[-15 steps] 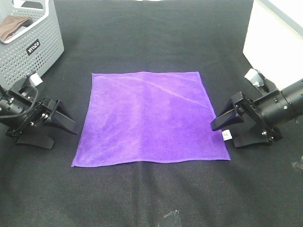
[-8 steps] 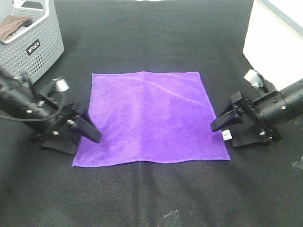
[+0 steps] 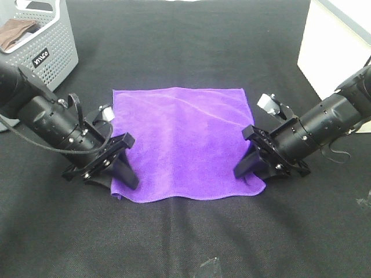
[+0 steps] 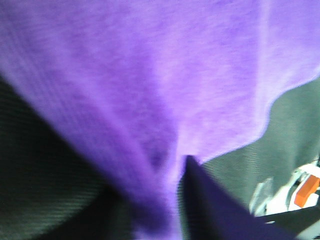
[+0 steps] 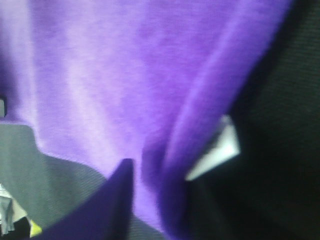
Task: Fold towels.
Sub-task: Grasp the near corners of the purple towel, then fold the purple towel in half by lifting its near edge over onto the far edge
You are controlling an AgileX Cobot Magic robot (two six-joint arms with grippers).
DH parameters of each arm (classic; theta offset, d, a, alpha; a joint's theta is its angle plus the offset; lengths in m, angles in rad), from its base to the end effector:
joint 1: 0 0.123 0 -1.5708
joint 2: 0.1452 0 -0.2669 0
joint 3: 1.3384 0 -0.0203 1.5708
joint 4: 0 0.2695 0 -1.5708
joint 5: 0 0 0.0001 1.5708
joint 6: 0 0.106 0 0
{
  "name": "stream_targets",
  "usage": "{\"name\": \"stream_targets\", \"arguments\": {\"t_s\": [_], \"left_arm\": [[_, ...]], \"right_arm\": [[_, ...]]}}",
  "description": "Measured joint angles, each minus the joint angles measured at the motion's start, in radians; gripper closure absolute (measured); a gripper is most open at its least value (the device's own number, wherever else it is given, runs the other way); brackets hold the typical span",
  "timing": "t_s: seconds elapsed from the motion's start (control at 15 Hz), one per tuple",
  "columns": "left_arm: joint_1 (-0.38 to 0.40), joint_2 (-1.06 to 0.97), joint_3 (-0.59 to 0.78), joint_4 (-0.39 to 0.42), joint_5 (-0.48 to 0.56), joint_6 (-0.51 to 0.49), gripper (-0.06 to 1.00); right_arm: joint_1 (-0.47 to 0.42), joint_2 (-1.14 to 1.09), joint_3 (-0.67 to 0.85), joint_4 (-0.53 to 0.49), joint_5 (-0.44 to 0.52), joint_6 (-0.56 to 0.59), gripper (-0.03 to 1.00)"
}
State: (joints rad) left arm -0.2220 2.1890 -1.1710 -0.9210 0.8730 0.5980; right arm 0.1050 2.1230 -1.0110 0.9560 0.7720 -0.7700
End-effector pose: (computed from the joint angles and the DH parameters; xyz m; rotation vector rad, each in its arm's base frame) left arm 0.3398 -0.1430 0.0279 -0.1779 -2.8856 0.9746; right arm 0.3235 0.0949 0.0208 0.1391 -2.9896 -0.9375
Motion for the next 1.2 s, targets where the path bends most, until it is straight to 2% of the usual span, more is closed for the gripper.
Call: {"name": "stream_targets", "arguments": {"t_s": [0.13, 0.2, 0.27, 0.47, 0.6, 0.73, 0.93, 1.0, 1.2], "left_arm": [[-0.001, 0.006, 0.0, 0.018, -0.01, -0.001, 0.92], [-0.004, 0.006, 0.0, 0.022, -0.011, 0.0, 0.94], [-0.004, 0.006, 0.0, 0.027, -0.012, 0.0, 0.94], [-0.005, 0.003, 0.0, 0.054, 0.001, 0.0, 0.94], [-0.009, -0.024, 0.001, 0.126, 0.007, -0.007, 0.94], [-0.013, -0.077, 0.03, 0.196, 0.004, -0.024, 0.94], [-0.015, -0.208, 0.145, 0.223, -0.011, -0.031, 0.94], [-0.015, -0.278, 0.201, 0.236, -0.027, -0.062, 0.94], [-0.016, -0.345, 0.221, 0.263, -0.017, -0.126, 0.94]], "right_arm": [[0.0, 0.007, 0.0, -0.011, -0.005, 0.003, 0.84], [0.0, 0.009, 0.0, -0.017, -0.001, 0.003, 0.94], [0.001, 0.009, 0.0, -0.018, 0.001, 0.003, 0.97], [0.008, -0.001, 0.001, -0.037, 0.028, 0.028, 0.97], [0.01, -0.038, 0.012, -0.083, 0.058, 0.062, 0.97], [0.01, -0.1, 0.014, -0.088, 0.111, 0.081, 0.97], [0.018, -0.184, 0.022, -0.087, 0.181, 0.113, 0.97], [0.02, -0.218, 0.044, -0.082, 0.207, 0.128, 0.97], [0.02, -0.262, 0.07, -0.078, 0.218, 0.136, 0.97]]}}
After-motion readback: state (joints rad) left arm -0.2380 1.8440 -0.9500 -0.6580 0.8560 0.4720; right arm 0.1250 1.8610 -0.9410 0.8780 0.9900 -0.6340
